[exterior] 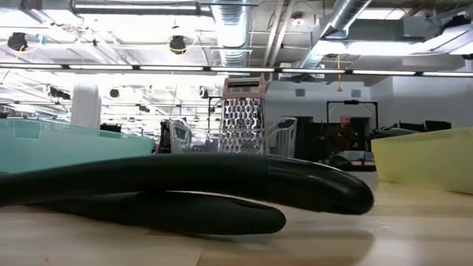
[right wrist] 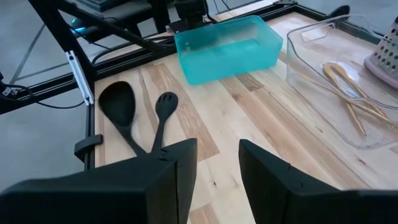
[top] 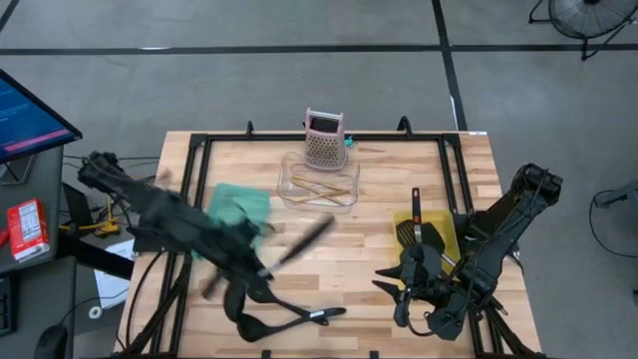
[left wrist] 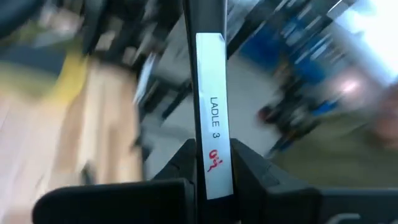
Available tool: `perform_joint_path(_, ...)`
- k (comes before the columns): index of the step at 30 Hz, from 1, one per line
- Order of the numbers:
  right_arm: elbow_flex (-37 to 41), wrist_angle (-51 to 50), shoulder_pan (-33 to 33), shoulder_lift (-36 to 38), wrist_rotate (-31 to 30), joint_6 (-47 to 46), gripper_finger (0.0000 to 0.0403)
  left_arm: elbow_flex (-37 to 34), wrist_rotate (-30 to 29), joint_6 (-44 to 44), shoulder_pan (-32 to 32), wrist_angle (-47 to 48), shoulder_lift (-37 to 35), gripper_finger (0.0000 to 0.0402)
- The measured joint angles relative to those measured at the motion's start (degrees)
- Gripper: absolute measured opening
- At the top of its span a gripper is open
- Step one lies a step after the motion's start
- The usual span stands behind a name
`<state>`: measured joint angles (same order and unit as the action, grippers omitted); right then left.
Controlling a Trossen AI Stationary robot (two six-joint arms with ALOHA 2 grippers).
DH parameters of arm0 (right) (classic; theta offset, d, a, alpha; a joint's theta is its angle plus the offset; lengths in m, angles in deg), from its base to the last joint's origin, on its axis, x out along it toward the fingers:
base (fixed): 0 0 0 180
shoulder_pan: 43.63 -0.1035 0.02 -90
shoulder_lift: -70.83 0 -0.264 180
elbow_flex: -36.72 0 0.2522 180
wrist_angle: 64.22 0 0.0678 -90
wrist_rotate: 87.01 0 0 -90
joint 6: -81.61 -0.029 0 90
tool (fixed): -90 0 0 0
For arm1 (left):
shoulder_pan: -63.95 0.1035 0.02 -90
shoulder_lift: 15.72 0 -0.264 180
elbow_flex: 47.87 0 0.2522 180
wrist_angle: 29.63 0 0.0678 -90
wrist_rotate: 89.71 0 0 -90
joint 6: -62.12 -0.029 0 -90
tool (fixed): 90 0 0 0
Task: Pick & Place Kitchen Items
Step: Put the black spoon into the green bin
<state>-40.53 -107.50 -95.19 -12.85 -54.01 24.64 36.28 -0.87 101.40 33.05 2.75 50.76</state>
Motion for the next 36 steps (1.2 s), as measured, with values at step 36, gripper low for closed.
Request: perform_joint_path(36,0.0,0.0,1.0,0.0,0.0,0.1,0.0118,-9.5,-46.0,3.4,9.5,22.0,-11.5,0.0041)
